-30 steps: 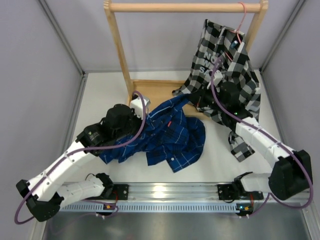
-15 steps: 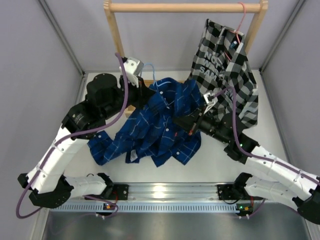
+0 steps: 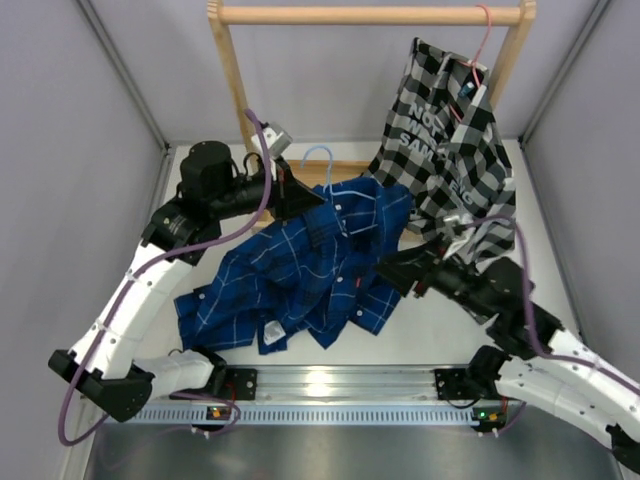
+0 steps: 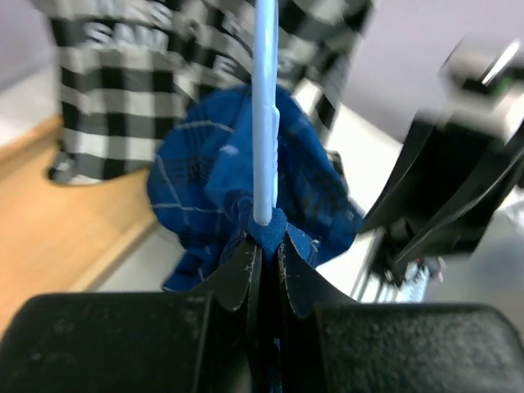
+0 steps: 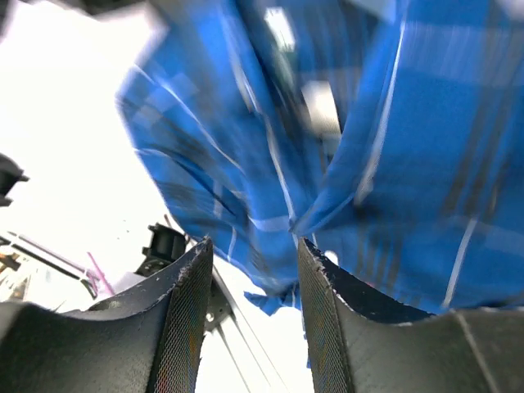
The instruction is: Place the shirt on the hanger
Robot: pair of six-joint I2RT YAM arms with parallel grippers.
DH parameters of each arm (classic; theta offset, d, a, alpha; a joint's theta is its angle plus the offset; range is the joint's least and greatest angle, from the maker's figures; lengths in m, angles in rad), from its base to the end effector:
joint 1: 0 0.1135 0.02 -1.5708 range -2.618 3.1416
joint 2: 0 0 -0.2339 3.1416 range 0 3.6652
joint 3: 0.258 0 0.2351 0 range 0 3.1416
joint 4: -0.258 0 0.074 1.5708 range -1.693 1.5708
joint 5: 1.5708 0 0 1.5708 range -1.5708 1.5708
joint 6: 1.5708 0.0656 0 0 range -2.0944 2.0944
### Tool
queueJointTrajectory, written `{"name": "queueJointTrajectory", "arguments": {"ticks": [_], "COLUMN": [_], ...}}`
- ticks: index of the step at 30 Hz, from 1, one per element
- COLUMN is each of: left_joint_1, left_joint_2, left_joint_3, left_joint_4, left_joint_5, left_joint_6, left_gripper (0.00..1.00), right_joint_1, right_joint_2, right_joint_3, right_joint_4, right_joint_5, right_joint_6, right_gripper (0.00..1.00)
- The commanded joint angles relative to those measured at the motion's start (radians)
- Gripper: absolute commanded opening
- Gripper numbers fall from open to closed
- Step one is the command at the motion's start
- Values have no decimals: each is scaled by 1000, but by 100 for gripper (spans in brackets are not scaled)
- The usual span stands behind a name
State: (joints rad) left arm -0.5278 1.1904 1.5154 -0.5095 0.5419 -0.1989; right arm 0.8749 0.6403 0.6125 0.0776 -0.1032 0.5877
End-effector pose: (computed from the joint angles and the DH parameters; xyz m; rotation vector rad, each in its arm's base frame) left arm 0.2053 -0.1589 0.4362 0.7008 1.6989 -0.9936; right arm 0.1233 0.1581 0.3138 -0.3256 1.6242 1.2247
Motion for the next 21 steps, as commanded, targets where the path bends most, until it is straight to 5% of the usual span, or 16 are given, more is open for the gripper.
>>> {"name": "queueJointTrajectory", "arguments": {"ticks": [1,7,15,21], "left_joint_1": [3,-29,-158,-187], "left_joint_2": [-70,-63,-40,-22], "left_joint_3": [-93,-169,-205,-216], "left_joint_4": [140,167,167,167], "left_joint_5": [246,503,572,558], "left_joint_6": [84,179,251,268], "left_gripper": [0,0,0,0], "right_joint_1": [12,12,12,12], "right_joint_2": [-145,-72,185,252], "right_joint_3": [125,351,578,573], "right_joint_4": [-276,-504,-481,-348], "right_joint_5": [17,-110,-331,-463], "right_joint_6": [-155,-324,-431,-373], "right_gripper": [44,48,50,45]}}
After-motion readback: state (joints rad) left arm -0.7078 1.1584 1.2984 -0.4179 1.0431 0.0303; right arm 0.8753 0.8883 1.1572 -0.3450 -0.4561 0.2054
